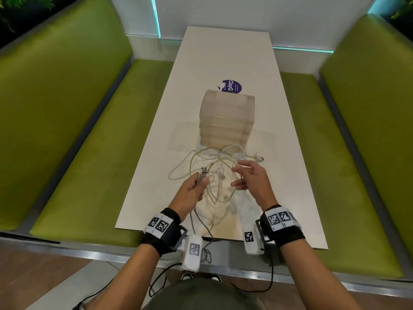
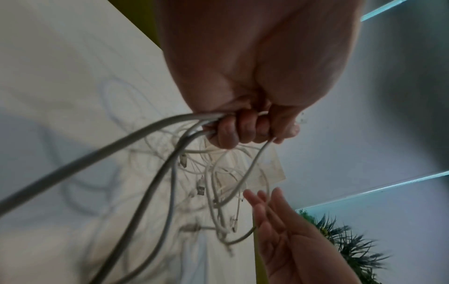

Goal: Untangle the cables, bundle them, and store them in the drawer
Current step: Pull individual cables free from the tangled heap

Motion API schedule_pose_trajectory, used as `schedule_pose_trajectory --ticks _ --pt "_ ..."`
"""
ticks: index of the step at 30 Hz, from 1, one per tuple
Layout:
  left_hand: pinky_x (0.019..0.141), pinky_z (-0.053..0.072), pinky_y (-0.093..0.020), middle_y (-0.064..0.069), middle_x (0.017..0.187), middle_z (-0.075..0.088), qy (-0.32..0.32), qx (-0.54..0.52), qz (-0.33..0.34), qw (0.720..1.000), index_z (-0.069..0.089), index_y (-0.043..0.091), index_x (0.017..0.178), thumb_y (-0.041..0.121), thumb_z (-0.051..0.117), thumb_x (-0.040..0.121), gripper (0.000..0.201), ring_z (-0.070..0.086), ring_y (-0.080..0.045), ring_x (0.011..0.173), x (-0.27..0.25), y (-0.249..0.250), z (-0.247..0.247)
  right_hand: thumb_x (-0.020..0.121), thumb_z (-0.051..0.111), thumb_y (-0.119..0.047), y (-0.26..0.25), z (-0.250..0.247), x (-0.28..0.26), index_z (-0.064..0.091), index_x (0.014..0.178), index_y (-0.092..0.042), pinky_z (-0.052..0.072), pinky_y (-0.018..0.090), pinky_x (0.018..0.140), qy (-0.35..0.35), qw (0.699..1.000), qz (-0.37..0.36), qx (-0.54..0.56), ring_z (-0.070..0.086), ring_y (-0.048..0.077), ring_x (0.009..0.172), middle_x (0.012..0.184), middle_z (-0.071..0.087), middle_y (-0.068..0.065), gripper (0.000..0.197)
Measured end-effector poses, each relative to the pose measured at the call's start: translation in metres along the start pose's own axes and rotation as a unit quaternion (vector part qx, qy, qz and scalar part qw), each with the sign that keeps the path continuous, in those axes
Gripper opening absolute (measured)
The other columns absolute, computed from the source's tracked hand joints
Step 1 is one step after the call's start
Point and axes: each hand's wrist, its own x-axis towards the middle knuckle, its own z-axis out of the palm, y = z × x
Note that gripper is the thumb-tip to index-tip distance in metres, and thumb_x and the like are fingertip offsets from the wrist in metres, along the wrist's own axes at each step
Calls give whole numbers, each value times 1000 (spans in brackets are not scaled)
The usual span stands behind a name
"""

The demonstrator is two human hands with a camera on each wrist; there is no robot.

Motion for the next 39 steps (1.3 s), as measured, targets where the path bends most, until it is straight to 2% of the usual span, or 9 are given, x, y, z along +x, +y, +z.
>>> schedule_pose_trajectory --ticks 3,7,11,17,21,24,29,32,39 --pt "55 33 -14 3 71 35 13 -21 21 999 48 10 84 29 39 100 26 34 -1 55 -2 7 -1 93 58 -16 3 4 0 54 123 -14 53 25 52 7 993 -46 -111 67 19 58 123 56 4 31" --pt "66 39 -15 -1 79 49 58 -12 35 998 55 12 87 29 34 101 30 42 -9 68 -1 13 -1 93 56 -14 -1 20 -27 60 110 -18 45 16 56 -37 958 -199 -202 61 11 63 112 56 -1 18" --pt "84 50 -25 2 78 66 82 -126 36 988 58 11 88 30 32 102 35 62 -13 84 2 24 1 87 67 -23 -1 42 -44 54 107 -24 46 23 55 -212 955 -94 -187 62 14 64 113 63 -5 24" --pt "69 53 -27 4 53 41 87 -275 38 957 47 13 85 27 30 103 28 61 -14 65 0 39 -2 83 70 -25 -2 57 -34 60 90 -19 44 24 60 -252 930 -97 -248 56 10 65 103 61 7 14" --pt "51 37 -23 5 53 34 73 -303 41 949 46 12 84 30 37 99 25 37 -9 47 0 45 1 83 71 -27 -6 63 -20 64 88 -17 37 21 70 -233 887 -138 -374 50 9 79 92 54 -1 13" --pt "46 26 -19 7 51 33 52 -325 70 942 44 13 80 34 42 91 23 28 -6 43 -3 57 -5 85 66 -24 -4 50 -6 64 89 -19 46 33 79 -255 843 -133 -455 58 14 87 94 62 -5 6" --pt "44 21 -19 8 51 31 87 -320 114 937 45 14 80 34 39 94 25 22 -6 43 -3 78 -31 91 56 -15 -3 22 8 66 82 -13 43 22 56 -206 906 -91 -357 53 -3 54 70 63 -3 13" --pt "43 21 -19 9 52 29 129 -276 87 948 48 14 82 36 38 99 30 21 -6 44 3 66 -41 95 55 -21 -17 15 5 68 91 -8 37 18 48 -253 925 -71 -273 48 7 51 66 57 -1 18" --pt "52 32 -21 3 61 32 55 44 17 997 58 15 88 19 71 83 14 32 -13 57 2 38 -17 100 44 -20 -24 27 1 59 79 -10 31 16 43 -194 975 -77 -70 37 6 46 56 45 -3 28"
